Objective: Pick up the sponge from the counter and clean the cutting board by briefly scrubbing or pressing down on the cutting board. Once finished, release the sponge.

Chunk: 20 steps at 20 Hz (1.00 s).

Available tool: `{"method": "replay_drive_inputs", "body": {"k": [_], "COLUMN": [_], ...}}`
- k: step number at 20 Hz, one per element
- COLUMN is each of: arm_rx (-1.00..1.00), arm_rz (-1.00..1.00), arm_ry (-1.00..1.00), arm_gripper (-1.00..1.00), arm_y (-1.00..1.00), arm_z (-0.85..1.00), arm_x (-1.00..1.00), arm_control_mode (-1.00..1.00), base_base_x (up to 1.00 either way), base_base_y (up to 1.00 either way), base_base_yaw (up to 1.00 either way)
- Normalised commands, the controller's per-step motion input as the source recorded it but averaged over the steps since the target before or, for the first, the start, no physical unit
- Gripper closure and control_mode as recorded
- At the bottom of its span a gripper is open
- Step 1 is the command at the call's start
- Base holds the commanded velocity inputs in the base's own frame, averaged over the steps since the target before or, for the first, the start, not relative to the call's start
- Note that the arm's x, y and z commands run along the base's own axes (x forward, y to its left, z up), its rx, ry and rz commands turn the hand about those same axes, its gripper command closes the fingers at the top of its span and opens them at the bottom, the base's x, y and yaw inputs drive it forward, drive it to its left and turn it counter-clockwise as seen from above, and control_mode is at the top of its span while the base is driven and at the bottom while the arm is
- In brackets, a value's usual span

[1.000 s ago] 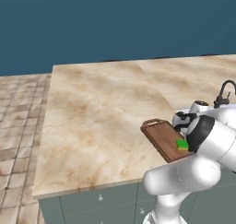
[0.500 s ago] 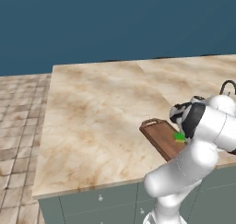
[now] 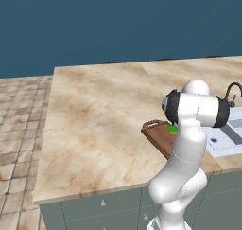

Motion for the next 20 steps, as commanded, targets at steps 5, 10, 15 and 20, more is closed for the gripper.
{"method": "replay_drive_inputs", "body": {"k": [5,10,15,20], "arm_rx": [0.0,0.0,-0.03,-0.05], "arm_rz": [0.08,0.03,0.0,0.0], "arm_ry": [0.0,0.0,-0.05,-0.02], "arm_gripper": [1.0,1.0,1.0,1.0], "arm_y": [0.5,0.66,0.66,0.64], "arm_z": [-0.01,-0.05,-0.16,-0.14], "arm_x": [0.8,0.4,-0.64,-0.58], "arm_control_mode": [-1.0,-1.0,-1.0,-1.0], "base_base_x": [0.0,0.0,0.0,0.0], "base_base_y": [0.0,0.0,0.0,0.0], "base_base_yaw": [0.0,0.0,0.0,0.0]}}
